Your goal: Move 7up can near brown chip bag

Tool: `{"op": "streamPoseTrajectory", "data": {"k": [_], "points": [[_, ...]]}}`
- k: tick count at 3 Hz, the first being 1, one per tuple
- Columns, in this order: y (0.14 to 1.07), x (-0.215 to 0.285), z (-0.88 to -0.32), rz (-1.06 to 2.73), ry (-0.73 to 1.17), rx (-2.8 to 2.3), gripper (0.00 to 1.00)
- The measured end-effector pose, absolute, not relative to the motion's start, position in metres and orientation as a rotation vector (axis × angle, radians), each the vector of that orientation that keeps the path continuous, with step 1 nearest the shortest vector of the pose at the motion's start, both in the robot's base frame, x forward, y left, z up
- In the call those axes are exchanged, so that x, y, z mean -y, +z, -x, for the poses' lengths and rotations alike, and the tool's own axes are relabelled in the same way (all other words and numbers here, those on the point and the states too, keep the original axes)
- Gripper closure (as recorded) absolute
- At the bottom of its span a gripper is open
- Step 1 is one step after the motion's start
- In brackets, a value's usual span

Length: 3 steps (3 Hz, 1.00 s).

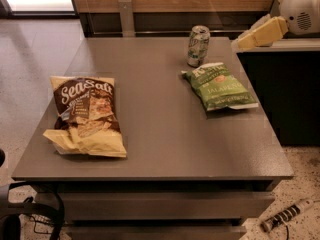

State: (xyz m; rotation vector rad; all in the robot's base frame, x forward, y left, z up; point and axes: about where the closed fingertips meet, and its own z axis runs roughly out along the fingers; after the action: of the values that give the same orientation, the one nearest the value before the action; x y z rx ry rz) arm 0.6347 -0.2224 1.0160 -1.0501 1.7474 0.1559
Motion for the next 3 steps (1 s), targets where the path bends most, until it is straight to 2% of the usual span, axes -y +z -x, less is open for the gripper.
{"op": "streamPoseTrajectory", "data": {"k": [2, 3], "points": [[1.008, 0.216, -0.64, 1.039, 0.192, -1.749, 0.0], [0.996, 0.2, -0.664, 0.989, 0.269, -1.707, 0.0]]}}
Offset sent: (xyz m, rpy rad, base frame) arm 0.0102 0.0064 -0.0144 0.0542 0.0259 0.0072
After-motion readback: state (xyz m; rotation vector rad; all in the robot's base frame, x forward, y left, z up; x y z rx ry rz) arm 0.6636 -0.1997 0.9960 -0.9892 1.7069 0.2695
